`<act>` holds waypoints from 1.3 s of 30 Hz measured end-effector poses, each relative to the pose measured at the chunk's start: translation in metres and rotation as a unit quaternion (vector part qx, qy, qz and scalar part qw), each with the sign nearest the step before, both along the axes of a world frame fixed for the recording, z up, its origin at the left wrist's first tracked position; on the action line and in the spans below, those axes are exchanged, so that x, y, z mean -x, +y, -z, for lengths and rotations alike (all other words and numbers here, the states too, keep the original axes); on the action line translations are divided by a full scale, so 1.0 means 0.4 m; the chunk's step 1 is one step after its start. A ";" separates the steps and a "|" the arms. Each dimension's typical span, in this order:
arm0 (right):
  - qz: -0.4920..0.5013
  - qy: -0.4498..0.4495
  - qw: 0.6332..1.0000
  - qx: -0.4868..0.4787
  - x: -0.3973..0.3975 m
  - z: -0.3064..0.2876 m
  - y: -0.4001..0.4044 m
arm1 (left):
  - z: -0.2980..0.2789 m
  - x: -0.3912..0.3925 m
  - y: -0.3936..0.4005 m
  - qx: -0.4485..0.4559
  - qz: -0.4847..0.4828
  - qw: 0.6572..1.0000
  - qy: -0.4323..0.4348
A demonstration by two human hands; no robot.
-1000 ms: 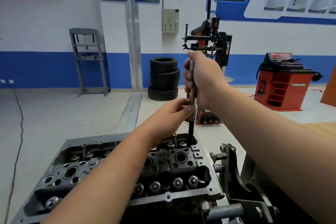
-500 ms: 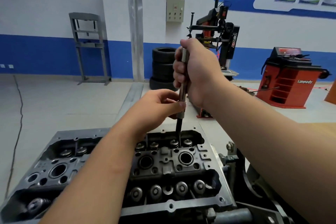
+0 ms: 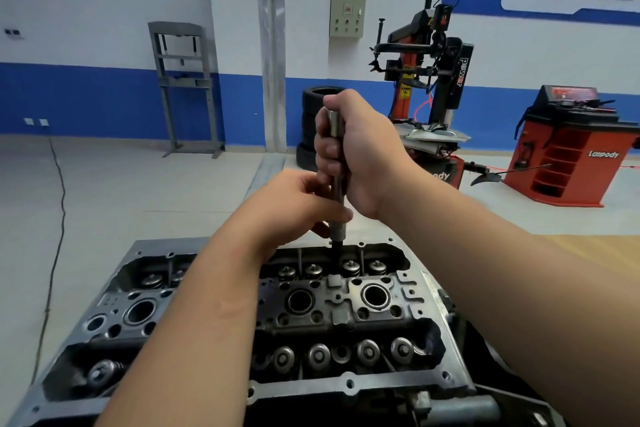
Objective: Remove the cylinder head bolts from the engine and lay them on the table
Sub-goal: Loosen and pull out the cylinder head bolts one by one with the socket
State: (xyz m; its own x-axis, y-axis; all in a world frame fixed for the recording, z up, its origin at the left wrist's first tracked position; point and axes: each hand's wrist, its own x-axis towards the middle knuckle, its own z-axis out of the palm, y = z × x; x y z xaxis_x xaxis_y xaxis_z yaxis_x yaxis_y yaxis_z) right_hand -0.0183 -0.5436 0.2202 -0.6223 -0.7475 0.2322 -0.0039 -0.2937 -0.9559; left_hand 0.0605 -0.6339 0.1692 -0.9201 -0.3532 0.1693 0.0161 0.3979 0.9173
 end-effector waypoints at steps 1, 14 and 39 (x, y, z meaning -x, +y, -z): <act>-0.011 0.003 1.000 0.000 -0.001 0.002 -0.001 | -0.001 -0.002 0.001 0.002 0.001 1.000 0.001; -0.021 -0.016 1.000 0.003 -0.014 0.051 -0.015 | 0.023 -0.012 -0.026 0.108 -0.032 0.993 -0.045; -0.114 0.032 0.993 -0.017 -0.021 0.006 0.021 | 0.078 -0.023 -0.018 0.012 0.041 0.999 0.030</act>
State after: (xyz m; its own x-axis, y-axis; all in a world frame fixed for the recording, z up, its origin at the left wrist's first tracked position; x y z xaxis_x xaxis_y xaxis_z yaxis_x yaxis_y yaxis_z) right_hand -0.0098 -0.5352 0.2177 -0.4216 -0.8750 0.2381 -0.0022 -0.2616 -0.9652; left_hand 0.0695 -0.6410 0.1379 -0.9337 -0.2724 0.2324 0.1041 0.4144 0.9041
